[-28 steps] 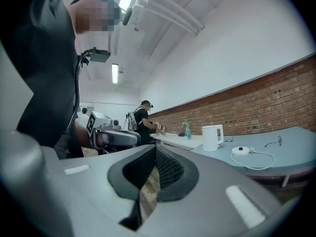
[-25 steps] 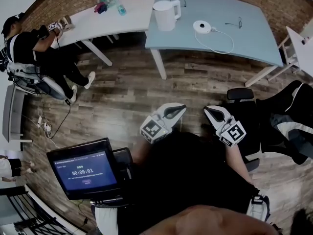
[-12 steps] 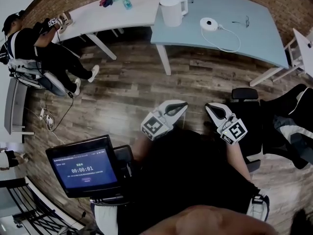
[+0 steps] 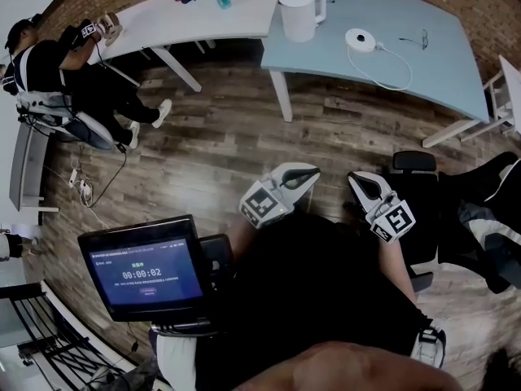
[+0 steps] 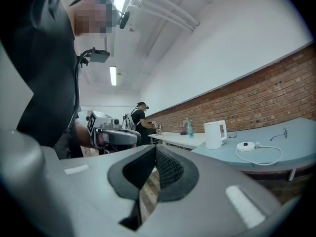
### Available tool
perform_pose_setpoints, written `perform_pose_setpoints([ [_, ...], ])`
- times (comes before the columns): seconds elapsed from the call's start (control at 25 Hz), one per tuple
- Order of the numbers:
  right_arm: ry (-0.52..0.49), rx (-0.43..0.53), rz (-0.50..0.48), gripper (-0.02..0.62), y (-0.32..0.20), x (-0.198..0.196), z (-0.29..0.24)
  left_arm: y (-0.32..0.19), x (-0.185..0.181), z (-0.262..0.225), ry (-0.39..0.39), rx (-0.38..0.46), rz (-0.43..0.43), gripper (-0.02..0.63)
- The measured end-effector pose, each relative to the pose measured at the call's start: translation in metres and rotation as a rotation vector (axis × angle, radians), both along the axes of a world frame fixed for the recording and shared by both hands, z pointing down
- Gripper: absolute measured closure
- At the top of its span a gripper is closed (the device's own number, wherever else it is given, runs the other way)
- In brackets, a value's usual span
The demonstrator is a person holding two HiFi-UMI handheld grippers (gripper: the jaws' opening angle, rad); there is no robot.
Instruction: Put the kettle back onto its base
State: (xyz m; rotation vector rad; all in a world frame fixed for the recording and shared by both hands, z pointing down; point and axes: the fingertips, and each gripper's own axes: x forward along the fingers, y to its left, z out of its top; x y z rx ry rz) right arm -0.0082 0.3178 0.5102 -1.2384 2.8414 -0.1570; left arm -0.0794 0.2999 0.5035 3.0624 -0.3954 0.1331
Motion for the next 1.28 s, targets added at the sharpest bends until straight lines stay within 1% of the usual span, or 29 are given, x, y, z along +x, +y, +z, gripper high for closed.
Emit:
perform_pose_setpoints([
  [0.24,-0.011,-0.008,-0.033,0.592,-0.01,-0.011,0.007,-0.005,-0.006,0.004,0.006,-0.014,-0.011,0.606],
  [0.4,-0.02,-0.025,-0.043,0.592,-0.027,-0.018,0.011,-0.019,-0.011,0.009,-0.006,-0.04,-0.014,0.606],
  [0.6,-0.023,-0.038,-0.061,0.592,-0.048,-0.025,0.013,-0.041,-0.015,0.011,-0.005,-0.046,-0.03,0.606],
  [0.96,-0.031,-0.068,-0.085,0.592,-0.073,-0.032,0.022,-0.058,-0.012,0.024,-0.012,-0.084,-0.014,0.606],
  [1.28,-0.023,-0.071,-0.147,0.592,-0.109,-0.046,0.022,-0.091,-0.018,0.031,-0.003,-0.111,-0.047,0.606],
])
